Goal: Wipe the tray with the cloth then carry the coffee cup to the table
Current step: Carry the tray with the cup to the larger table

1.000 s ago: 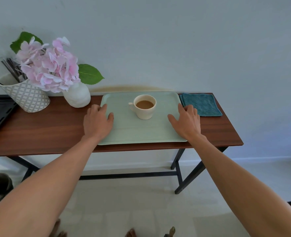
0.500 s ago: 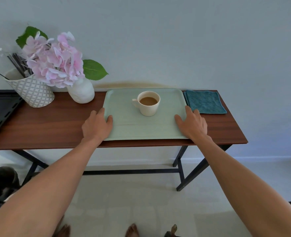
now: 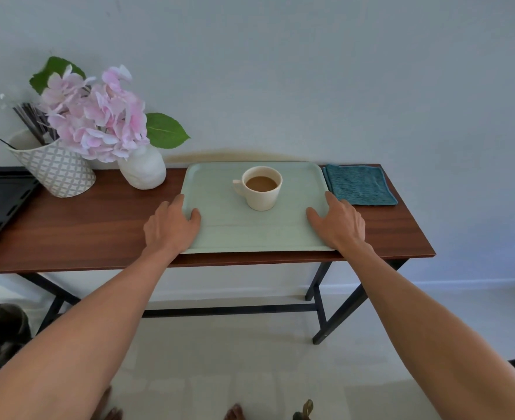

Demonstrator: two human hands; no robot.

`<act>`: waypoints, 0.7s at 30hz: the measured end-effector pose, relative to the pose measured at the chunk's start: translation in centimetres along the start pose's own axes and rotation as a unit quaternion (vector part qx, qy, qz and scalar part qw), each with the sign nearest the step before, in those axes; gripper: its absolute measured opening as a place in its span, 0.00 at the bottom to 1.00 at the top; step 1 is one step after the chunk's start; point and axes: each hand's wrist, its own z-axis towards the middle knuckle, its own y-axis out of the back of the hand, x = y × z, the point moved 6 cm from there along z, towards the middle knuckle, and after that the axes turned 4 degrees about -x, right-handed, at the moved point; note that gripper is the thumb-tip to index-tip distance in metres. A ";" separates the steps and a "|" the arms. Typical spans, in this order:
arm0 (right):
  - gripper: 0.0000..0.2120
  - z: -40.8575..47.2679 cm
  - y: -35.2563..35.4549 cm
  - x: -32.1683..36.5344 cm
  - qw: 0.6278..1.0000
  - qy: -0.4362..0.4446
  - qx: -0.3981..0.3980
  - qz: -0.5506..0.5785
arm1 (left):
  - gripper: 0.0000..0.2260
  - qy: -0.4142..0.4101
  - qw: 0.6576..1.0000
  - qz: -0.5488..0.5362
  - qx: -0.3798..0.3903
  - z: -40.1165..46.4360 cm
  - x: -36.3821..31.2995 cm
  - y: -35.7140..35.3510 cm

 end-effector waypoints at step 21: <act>0.36 -1.3 8.7 -4.3 0.997 -0.013 -0.062 0.051 | 0.28 -0.029 0.998 -0.040 -0.037 -3.1 -6.6 6.1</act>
